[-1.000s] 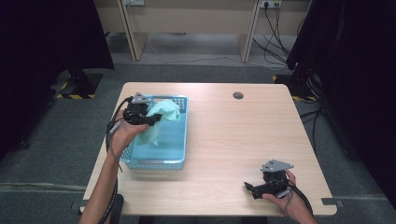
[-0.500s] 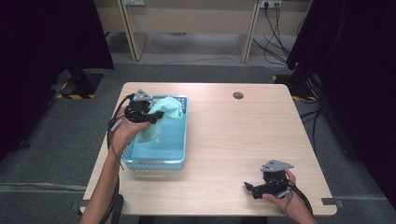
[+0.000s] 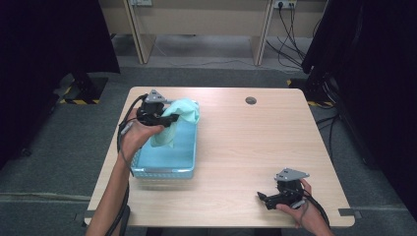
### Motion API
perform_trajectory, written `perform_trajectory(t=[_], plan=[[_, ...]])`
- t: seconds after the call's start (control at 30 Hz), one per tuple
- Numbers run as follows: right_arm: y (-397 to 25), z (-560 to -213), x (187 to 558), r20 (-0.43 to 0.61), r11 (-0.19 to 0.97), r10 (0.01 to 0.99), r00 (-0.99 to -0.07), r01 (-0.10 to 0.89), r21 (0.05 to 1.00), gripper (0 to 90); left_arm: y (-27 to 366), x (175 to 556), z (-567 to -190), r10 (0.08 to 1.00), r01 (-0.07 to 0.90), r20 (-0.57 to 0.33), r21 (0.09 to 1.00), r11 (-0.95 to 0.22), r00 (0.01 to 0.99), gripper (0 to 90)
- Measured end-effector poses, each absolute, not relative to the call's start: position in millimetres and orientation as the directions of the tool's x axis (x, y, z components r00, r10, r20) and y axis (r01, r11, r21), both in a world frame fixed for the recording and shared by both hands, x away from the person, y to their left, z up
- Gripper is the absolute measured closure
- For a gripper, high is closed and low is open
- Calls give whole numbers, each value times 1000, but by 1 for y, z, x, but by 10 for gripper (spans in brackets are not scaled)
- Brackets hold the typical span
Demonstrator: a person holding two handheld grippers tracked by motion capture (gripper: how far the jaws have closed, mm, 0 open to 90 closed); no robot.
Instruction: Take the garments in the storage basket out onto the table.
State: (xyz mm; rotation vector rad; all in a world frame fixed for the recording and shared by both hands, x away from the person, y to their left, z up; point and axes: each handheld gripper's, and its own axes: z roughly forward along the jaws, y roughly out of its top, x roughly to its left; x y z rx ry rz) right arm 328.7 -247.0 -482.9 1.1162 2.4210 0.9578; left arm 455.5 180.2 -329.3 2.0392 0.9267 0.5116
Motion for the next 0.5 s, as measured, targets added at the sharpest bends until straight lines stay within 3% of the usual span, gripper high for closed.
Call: perform_trajectory(t=[0.5], plan=[[-247, -483, 329, 0, 474, 760, -650, 554, 685, 2, 163, 457, -312, 734, 398, 54, 812, -427, 677, 704]])
